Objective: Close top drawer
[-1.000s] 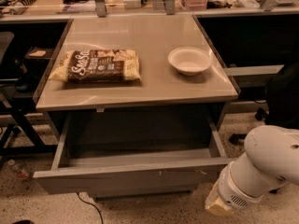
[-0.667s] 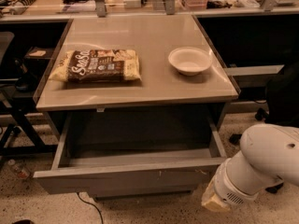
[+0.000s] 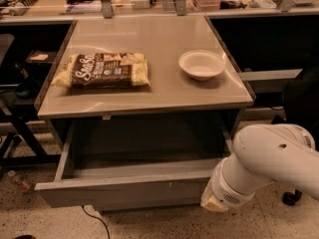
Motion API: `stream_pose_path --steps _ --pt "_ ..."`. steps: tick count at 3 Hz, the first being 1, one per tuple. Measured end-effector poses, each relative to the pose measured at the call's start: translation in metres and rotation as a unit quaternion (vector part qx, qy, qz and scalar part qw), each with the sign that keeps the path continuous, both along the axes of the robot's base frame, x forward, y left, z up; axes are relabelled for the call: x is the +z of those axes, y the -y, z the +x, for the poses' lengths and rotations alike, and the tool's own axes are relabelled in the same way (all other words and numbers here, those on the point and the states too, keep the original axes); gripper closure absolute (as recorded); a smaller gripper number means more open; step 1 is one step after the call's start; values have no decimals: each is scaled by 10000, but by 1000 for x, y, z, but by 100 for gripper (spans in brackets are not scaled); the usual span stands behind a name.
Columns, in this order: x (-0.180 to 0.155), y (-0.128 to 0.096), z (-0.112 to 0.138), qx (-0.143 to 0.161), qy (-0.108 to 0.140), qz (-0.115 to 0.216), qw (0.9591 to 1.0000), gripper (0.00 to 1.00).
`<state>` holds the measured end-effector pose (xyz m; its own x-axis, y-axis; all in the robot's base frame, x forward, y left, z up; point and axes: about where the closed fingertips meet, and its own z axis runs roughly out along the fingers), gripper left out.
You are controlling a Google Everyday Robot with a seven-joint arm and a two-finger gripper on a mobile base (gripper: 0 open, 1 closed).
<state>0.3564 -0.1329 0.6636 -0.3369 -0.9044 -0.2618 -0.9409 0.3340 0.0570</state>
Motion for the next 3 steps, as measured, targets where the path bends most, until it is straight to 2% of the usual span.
stream_pose_path --steps 2,3 --pt "-14 -14 37 91 129 -167 9997 100" --pt "-14 -14 37 91 129 -167 9997 80"
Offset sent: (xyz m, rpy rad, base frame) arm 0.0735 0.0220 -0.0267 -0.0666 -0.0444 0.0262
